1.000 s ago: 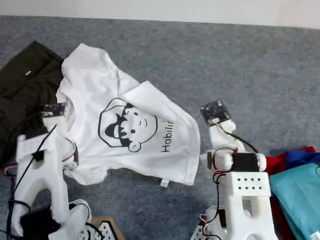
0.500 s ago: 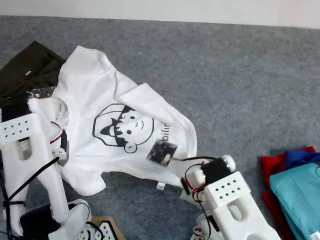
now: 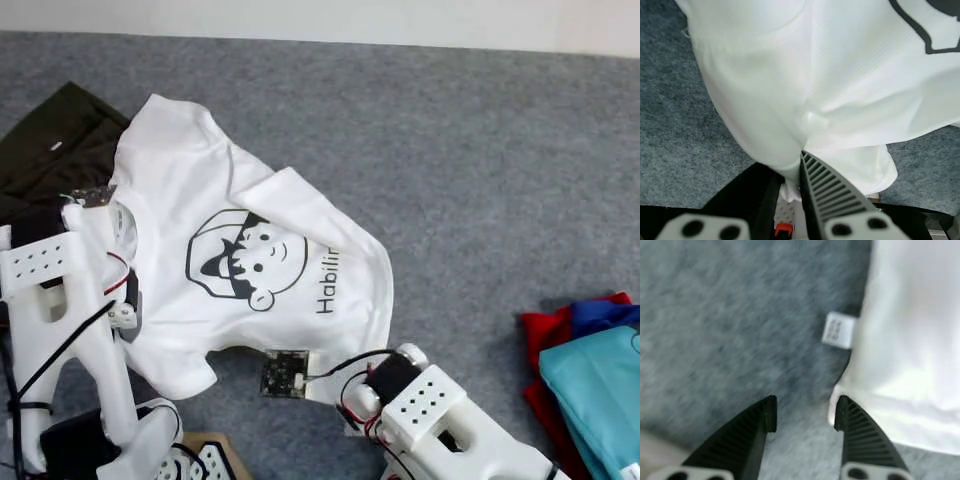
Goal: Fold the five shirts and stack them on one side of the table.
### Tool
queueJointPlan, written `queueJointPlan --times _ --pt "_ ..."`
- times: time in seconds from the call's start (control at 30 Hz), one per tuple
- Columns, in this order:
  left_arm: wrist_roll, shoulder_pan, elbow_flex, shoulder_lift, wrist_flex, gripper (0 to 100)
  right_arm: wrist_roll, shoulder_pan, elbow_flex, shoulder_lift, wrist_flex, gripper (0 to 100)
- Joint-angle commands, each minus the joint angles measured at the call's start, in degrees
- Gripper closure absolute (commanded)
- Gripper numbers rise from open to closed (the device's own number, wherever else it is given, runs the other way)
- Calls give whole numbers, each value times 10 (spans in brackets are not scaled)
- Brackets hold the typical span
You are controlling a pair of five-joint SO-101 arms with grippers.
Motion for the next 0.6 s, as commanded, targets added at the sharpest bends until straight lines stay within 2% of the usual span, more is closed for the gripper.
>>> queueJointPlan --times 0.0,0.2,0.37,0.57 --pt "-5 3 -2 -4 -5 993 8 52 -2 -7 -61 803" --pt "-5 3 -1 -4 -5 993 50 100 5 -2 -107 827" --pt "-5 3 -3 -4 -5 993 76 101 32 -7 -109 998" --pt "-4 6 -63 -5 13 993 76 146 9 -8 -104 992"
